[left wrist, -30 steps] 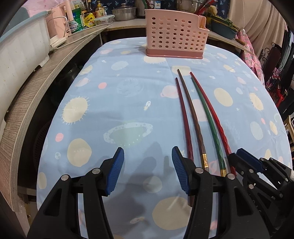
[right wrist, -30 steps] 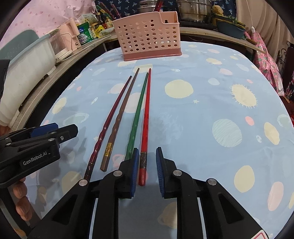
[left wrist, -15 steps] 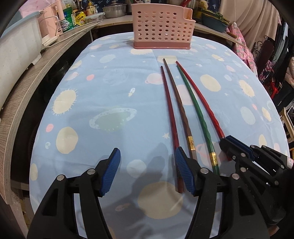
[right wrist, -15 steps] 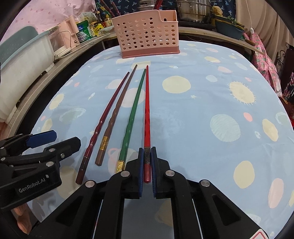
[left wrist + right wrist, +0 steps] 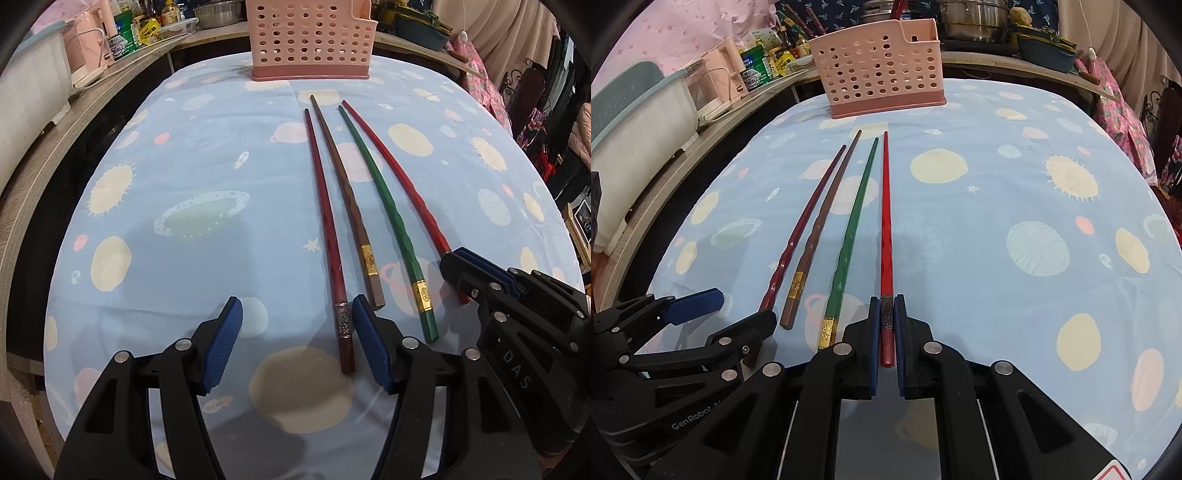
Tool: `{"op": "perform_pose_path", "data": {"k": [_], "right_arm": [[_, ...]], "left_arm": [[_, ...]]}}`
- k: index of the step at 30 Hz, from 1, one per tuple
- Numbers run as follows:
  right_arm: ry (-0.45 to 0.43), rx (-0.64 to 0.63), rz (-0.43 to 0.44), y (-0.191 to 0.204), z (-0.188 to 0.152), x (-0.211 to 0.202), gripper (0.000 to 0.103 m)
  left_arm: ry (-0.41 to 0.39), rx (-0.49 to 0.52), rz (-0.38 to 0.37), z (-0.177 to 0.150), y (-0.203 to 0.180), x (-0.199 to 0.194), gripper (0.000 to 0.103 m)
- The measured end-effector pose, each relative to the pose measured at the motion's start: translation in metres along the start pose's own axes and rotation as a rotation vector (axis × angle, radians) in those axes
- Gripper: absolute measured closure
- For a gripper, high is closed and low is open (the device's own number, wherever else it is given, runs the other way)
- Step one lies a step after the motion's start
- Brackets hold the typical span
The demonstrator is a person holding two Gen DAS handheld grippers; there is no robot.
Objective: Organize utensils
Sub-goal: 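Grasp the red chopstick with the right gripper while the left gripper grasps the dark-red chopstick, then lift the dark-red chopstick with the left gripper while the right gripper carries the red one to the basket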
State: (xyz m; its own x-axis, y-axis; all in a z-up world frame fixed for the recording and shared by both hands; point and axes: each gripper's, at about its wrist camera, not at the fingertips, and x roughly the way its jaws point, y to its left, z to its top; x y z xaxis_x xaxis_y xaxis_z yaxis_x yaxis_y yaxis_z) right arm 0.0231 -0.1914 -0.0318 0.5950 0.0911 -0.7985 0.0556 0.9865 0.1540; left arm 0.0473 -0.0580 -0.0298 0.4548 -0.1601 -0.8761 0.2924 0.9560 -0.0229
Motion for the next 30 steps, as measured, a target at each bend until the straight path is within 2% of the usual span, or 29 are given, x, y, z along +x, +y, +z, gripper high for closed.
{"op": "perform_pose_path", "data": {"k": [6, 9, 20, 30], "right_arm": [[-0.001, 0.001, 0.0, 0.0, 0.0, 0.0, 0.096], [-0.003, -0.002, -0.002, 0.0, -0.001, 0.0, 0.096], [-0.005, 0.005, -0.006, 0.001, -0.001, 0.0, 0.096], [0.004, 0.018, 0.005, 0.0, 0.003, -0.002, 0.096]], "left_arm": [[-0.015, 0.008, 0.017, -0.002, 0.0, -0.001, 0.05], [-0.021, 0.012, 0.02, -0.002, 0.0, -0.002, 0.056], [-0.025, 0.007, 0.011, -0.001, 0.003, -0.002, 0.092], [-0.003, -0.01, -0.014, 0.004, 0.011, -0.003, 0.096]]}}
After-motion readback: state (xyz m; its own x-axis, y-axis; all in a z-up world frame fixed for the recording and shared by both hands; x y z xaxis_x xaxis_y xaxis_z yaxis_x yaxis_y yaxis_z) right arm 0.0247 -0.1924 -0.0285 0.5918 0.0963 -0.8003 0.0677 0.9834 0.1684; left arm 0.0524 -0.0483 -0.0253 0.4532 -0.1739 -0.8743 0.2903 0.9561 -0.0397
